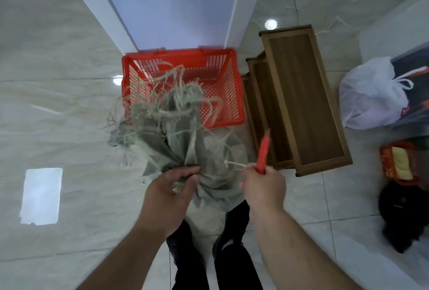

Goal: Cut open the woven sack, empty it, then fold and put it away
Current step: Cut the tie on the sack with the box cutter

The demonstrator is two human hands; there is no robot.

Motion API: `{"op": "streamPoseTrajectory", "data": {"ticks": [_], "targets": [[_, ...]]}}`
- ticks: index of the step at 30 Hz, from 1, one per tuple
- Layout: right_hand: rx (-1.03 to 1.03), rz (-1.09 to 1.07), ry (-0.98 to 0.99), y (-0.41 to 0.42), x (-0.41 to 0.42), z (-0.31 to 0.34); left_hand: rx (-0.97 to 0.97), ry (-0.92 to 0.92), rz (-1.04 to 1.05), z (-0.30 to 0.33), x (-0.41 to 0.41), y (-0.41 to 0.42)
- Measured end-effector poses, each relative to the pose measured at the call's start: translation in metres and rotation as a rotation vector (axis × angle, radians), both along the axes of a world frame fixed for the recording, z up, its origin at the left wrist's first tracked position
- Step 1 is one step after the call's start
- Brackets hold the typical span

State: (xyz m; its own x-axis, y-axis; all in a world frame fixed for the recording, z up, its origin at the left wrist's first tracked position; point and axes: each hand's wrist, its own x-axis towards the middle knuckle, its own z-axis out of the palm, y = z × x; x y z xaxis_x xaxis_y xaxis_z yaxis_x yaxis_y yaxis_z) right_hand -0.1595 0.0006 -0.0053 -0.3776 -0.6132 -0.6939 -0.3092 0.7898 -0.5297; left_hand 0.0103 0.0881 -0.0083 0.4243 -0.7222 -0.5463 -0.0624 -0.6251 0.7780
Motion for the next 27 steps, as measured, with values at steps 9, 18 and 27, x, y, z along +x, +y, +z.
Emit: {"op": "streamPoseTrajectory", "data": {"ticks": [9,18,27], "targets": [[-0.188,-0.358,-0.205,-0.09,-0.024,0.069,0.077,-0.085,0.007,0.015,0.009,0.012],[-0.483,-0.422,-0.693,-0.267,0.012,0.122,0.049,-0.063,-0.061,0.019,-0.011,-0.026],[0.035,-0.083,-0.478,-0.092,-0.01,0.053,-0.023,-0.094,-0.113,0.021,-0.014,-0.044]]}}
